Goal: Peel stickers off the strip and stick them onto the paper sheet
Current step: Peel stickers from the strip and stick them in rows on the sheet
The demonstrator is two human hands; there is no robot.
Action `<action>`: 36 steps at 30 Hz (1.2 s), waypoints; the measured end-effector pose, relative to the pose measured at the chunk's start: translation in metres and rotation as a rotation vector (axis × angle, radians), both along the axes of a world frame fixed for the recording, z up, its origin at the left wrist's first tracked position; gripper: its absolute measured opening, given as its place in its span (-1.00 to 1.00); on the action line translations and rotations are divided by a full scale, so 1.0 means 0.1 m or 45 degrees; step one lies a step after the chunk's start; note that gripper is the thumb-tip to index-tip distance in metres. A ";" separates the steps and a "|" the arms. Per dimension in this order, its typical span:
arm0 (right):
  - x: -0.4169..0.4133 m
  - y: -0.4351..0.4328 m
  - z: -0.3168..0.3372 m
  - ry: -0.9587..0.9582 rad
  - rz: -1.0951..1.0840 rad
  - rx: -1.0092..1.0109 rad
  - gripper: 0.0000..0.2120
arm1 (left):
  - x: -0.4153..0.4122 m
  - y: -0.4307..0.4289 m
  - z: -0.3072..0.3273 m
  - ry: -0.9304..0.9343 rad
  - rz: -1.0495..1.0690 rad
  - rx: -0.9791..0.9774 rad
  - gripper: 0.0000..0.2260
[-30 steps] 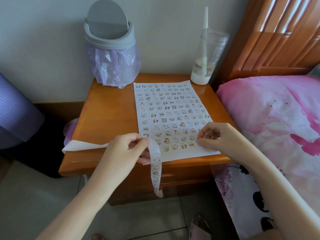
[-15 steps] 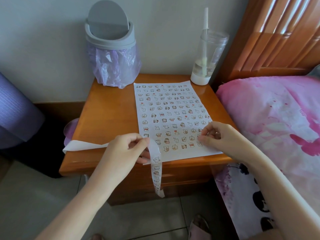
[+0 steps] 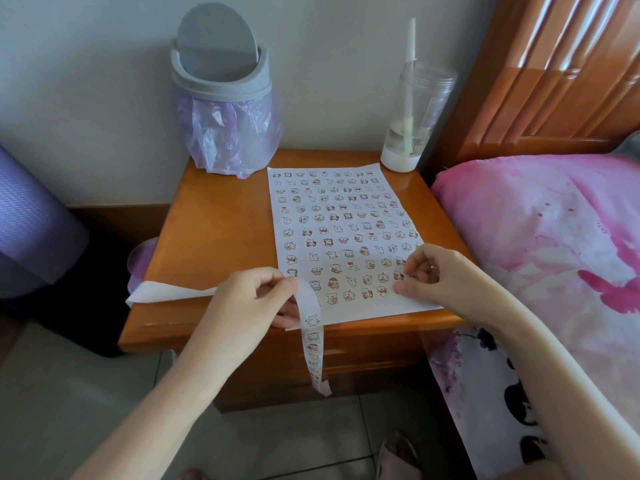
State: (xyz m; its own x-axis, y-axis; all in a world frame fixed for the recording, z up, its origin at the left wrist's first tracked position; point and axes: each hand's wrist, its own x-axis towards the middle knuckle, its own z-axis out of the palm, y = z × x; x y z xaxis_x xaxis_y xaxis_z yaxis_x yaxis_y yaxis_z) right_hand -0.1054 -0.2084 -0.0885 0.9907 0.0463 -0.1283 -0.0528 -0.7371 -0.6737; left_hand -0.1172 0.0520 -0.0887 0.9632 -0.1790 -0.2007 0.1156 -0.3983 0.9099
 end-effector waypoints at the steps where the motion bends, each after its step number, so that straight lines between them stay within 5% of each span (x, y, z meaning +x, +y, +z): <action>1: 0.00 -0.01 0.00 0.006 0.006 -0.005 -0.83 | 0.00 0.00 0.00 -0.001 -0.002 0.001 -0.84; 9: -0.05 0.15 0.08 -0.245 -0.131 0.124 -0.89 | 0.00 0.04 0.08 0.061 0.021 -0.206 -0.85; 15: -0.32 0.63 0.22 -0.169 0.238 0.494 -0.79 | -0.04 0.04 0.17 0.094 0.053 -0.446 -0.83; 21: -0.40 0.82 0.21 -0.254 0.222 0.711 -0.83 | -0.07 0.01 0.14 -0.010 0.115 -0.448 -0.79; 27: -0.38 0.81 0.16 -0.308 0.163 0.670 -0.87 | -0.09 -0.04 0.18 0.053 0.027 -0.532 -0.65; 36: -0.38 0.83 0.13 -0.332 0.140 0.553 -0.85 | -0.09 -0.05 0.14 -0.062 -0.025 -0.403 -0.86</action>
